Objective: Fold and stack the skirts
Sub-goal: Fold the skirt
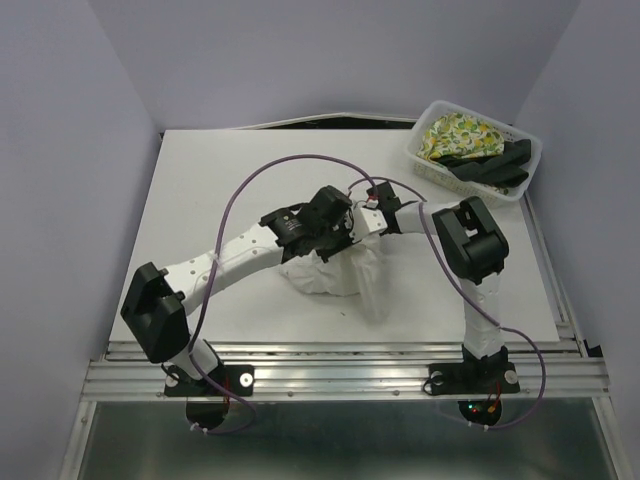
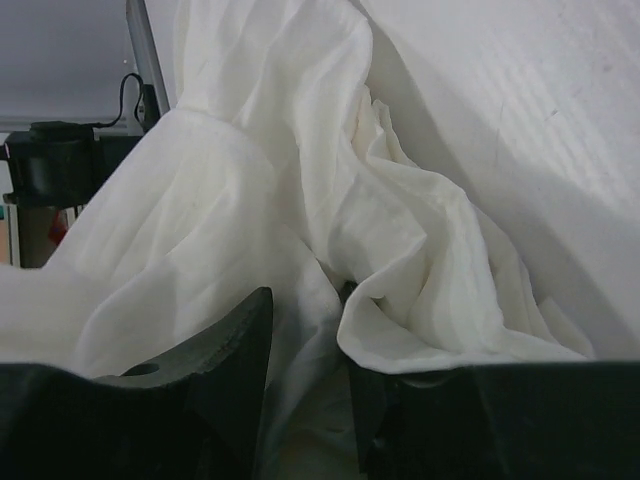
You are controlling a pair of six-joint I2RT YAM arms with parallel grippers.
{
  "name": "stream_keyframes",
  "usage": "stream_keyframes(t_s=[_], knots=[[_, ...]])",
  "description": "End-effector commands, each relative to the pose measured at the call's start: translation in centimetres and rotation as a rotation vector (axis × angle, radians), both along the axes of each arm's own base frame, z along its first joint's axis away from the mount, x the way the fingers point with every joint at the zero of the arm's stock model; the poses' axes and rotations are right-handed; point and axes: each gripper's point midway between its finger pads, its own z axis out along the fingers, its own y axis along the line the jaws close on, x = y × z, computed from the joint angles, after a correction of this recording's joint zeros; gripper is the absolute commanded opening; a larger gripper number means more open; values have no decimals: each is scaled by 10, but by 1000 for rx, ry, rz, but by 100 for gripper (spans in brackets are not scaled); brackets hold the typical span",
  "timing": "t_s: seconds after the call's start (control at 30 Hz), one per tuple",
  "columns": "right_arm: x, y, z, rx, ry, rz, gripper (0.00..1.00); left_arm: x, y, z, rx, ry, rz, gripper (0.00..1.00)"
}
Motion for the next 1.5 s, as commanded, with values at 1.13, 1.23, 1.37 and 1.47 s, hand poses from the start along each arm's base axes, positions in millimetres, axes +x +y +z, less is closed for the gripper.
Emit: stream_keyframes(t_s=[1.13,1.23,1.37,1.47], knots=[[49,9,-16,-65,-67,-11,13,66,26,-25,1,57,17,0],[47,9,-15,-58,-71,-1,13,80,30,-32,19,38,34,0],[48,9,-13,-56,-71,5,13,104,32,-51,38,3,63,0],[54,9,-16,-75,-84,-7,13,113,33,-69,66,-18,56,0]])
